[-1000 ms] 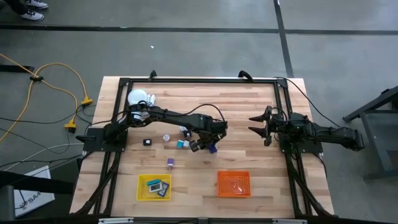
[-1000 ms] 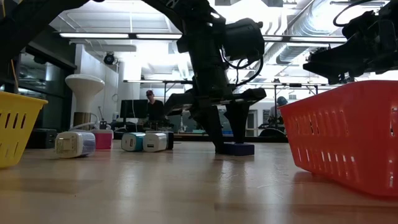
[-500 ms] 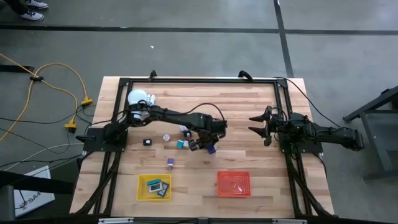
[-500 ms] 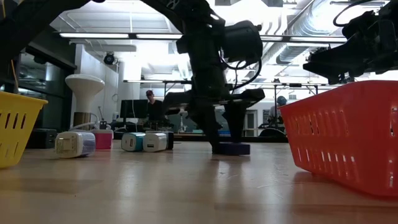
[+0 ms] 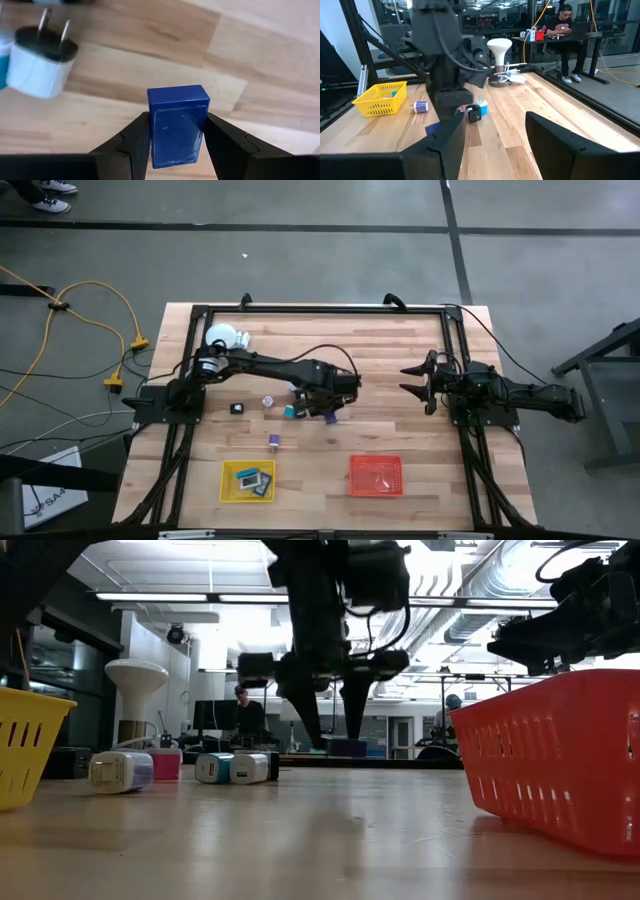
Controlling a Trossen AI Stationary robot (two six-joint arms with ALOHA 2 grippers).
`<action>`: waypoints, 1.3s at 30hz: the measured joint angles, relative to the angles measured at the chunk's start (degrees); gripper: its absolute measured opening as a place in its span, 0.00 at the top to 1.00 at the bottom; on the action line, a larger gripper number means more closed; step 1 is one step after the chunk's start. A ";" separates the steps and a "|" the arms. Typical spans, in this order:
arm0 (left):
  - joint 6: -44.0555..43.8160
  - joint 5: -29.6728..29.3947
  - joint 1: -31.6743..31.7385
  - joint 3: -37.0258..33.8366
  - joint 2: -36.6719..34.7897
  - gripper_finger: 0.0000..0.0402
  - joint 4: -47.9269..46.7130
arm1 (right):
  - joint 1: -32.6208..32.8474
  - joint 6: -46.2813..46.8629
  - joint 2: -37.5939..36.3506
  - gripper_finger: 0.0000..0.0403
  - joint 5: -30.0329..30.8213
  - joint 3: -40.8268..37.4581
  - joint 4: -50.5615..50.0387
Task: Pick & Place Office items
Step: Put the dark blue digital clock into the yellow bin
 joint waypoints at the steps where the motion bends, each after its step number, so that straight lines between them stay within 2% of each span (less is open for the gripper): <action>1: 0.00 -0.68 -0.47 0.00 -0.31 0.60 -1.25 | -0.02 0.00 0.00 0.52 0.03 0.00 -0.01; 13: -0.63 -5.25 -8.11 -0.02 -2.87 0.60 -15.11 | -0.01 0.00 0.65 0.52 0.05 0.00 -0.01; 30: -3.54 -5.44 -18.80 -0.02 -4.92 0.60 -19.38 | -0.02 0.00 0.68 0.52 -0.01 0.00 -0.14; 39: -10.04 -9.48 -25.75 -0.02 -8.58 0.60 -21.89 | -0.02 0.00 0.68 0.52 -0.04 0.00 -0.19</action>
